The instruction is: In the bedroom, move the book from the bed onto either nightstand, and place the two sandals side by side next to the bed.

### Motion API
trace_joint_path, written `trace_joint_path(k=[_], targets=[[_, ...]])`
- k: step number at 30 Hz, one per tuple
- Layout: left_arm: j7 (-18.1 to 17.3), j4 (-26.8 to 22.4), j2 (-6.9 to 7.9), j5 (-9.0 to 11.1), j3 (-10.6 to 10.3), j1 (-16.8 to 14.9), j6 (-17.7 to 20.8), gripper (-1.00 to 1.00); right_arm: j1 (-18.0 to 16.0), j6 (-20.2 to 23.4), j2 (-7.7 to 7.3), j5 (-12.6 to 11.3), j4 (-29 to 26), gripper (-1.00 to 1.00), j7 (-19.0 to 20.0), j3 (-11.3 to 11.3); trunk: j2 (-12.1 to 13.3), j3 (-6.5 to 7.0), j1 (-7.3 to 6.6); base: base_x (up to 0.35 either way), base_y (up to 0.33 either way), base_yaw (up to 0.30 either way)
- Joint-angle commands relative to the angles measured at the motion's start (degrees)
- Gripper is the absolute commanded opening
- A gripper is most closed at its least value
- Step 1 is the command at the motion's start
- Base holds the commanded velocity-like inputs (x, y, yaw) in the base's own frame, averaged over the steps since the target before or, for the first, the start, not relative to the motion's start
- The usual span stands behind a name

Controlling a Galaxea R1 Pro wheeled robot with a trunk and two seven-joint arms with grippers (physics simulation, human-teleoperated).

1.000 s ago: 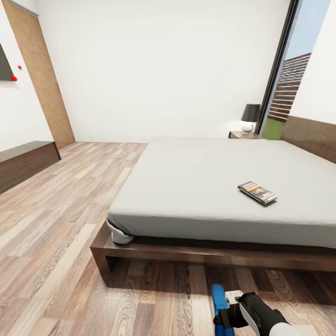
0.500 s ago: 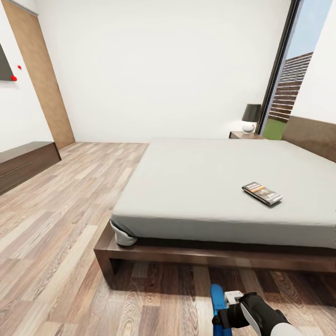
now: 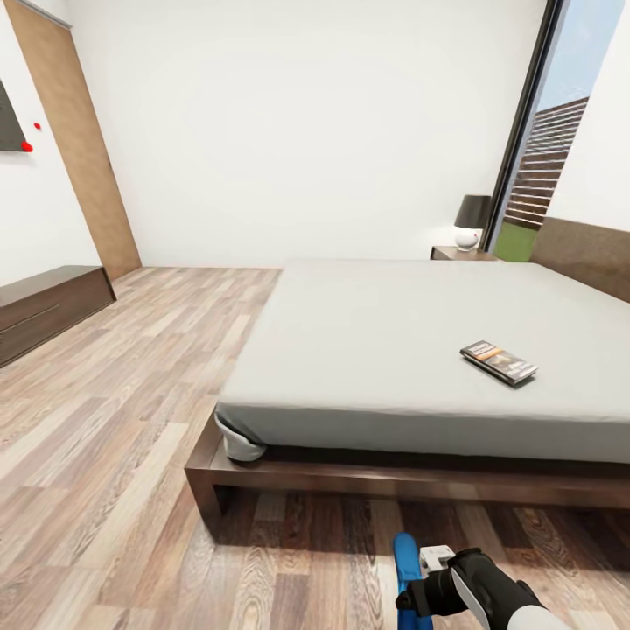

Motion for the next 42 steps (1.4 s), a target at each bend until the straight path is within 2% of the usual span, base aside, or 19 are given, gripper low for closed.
trace_joint_path(k=[1,16,42], targets=[[0.0,-0.1,-0.01,0.2,0.1,0.0,-0.3,-1.0,0.0,0.2,-0.05,0.4,-0.1,-1.0,0.4,0.3,0.0,-0.05,-0.01,0.0,0.089,-0.001],[-0.2,0.0,0.13,0.2,0.1,0.0,-0.2,-1.0,0.0,0.2,0.12,0.4,-0.1,-1.0,0.5,0.4,0.0,-0.05,-0.01,0.033,0.19,0.0],[-0.5,0.1,0.34,0.2,0.1,0.0,-0.3,-1.0,0.0,0.2,0.12,0.5,-0.1,-1.0,0.4,0.4,0.0,-0.05,-0.01,0.063,0.085,-0.007]])
